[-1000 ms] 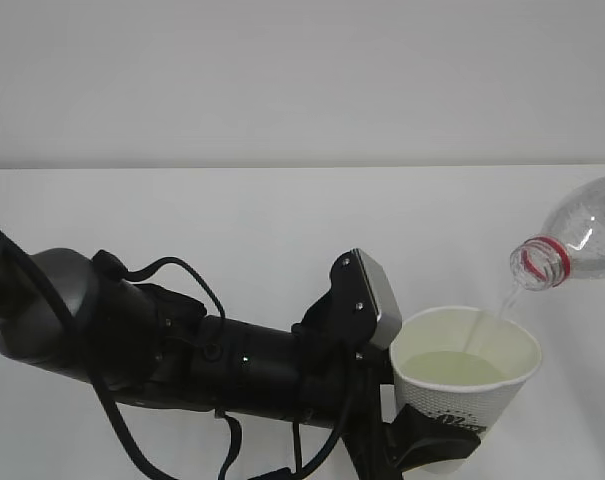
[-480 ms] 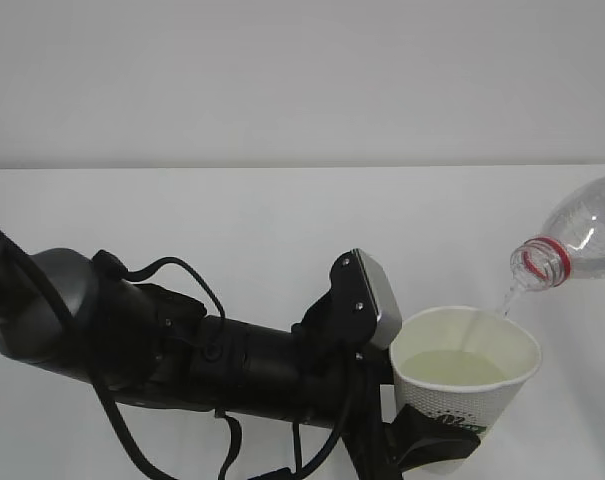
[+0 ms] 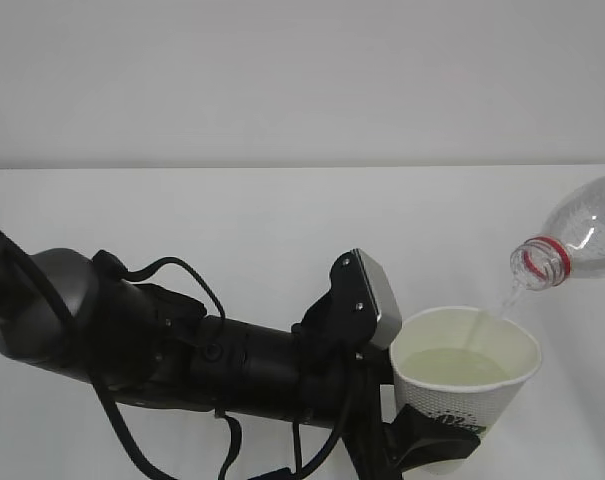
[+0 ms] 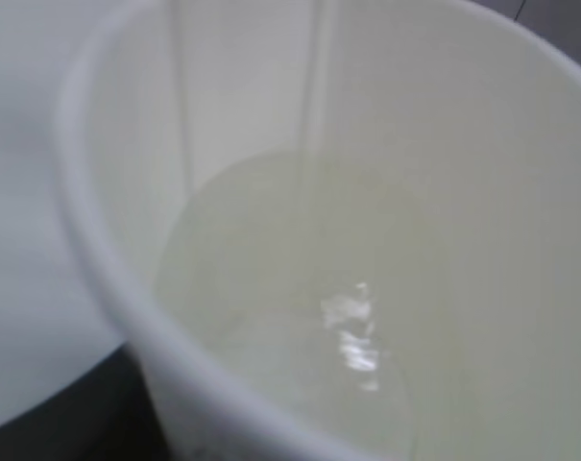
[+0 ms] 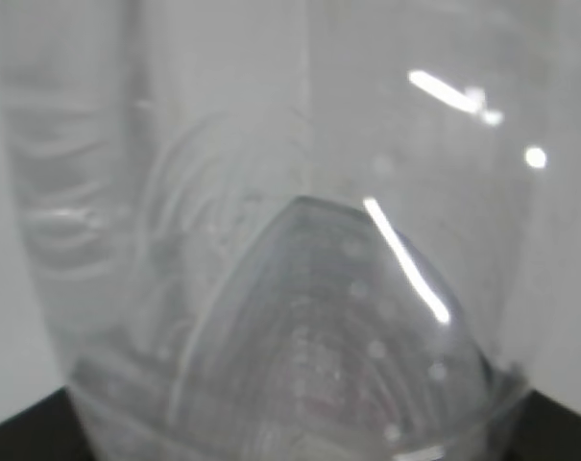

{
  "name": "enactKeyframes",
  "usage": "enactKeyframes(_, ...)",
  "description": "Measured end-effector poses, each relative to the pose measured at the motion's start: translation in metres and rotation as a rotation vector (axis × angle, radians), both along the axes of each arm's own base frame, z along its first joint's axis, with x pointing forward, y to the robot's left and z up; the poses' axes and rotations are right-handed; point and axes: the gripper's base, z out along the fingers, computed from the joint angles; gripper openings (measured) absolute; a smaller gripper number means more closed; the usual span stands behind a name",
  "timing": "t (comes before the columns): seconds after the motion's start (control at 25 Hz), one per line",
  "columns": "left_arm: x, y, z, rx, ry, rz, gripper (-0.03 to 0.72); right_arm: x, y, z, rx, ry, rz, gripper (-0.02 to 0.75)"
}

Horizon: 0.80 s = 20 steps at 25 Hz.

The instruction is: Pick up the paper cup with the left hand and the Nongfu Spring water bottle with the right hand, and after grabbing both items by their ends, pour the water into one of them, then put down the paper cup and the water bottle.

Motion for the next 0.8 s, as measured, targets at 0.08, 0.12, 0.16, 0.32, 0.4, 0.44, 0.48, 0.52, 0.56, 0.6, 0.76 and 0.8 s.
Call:
enactKeyframes(0.08, 0.0, 0.0, 0.0, 0.0, 0.0, 0.0, 0.498, 0.0, -0.0002, 0.0, 0.001, 0.0, -0.002, 0.468)
enactKeyframes(0.12, 0.0, 0.0, 0.0, 0.0, 0.0, 0.0, 0.498, 0.0001, -0.0003, 0.0001, 0.003, 0.0, -0.004, 0.468)
enactKeyframes(0.16, 0.0, 0.0, 0.0, 0.0, 0.0, 0.0, 0.498, 0.0001, -0.0003, 0.0001, 0.003, 0.0, -0.004, 0.468)
enactKeyframes(0.32, 0.0, 0.0, 0.0, 0.0, 0.0, 0.0, 0.498, 0.0001, -0.0004, 0.0001, 0.004, 0.0, -0.005, 0.468)
enactKeyframes(0.4, -0.0001, -0.0001, 0.0003, -0.004, 0.001, -0.001, 0.498, 0.0001, -0.0004, 0.0001, 0.004, 0.0, -0.005, 0.468)
enactKeyframes(0.44, -0.0002, -0.0002, 0.0004, -0.005, 0.001, -0.002, 0.498, 0.0001, -0.0004, 0.0001, 0.006, 0.0, -0.006, 0.468)
enactKeyframes(0.48, -0.0003, -0.0003, 0.0007, -0.009, 0.001, -0.004, 0.498, 0.0001, -0.0004, 0.0002, 0.006, -0.001, -0.006, 0.468)
enactKeyframes(0.52, -0.0004, -0.0003, 0.0009, -0.01, 0.001, -0.004, 0.498, 0.0001, -0.0004, 0.0002, 0.006, -0.001, -0.006, 0.468)
enactKeyframes(0.56, -0.0006, -0.0005, 0.0012, -0.015, 0.002, -0.006, 0.498, 0.0001, -0.0004, 0.0002, 0.006, -0.001, -0.006, 0.468)
enactKeyframes(0.6, -0.0006, -0.0005, 0.0014, -0.016, 0.002, -0.007, 0.498, 0.0001, -0.0004, 0.0002, 0.006, -0.001, -0.006, 0.468)
enactKeyframes(0.76, -0.0007, -0.0007, 0.0019, -0.022, 0.004, -0.007, 0.498, 0.0001, -0.0004, 0.0002, 0.006, -0.001, -0.006, 0.468)
enactKeyframes(0.8, -0.0006, -0.0008, 0.002, -0.023, 0.005, -0.005, 0.498, 0.0001, -0.0005, 0.0002, 0.006, -0.001, -0.007, 0.468)
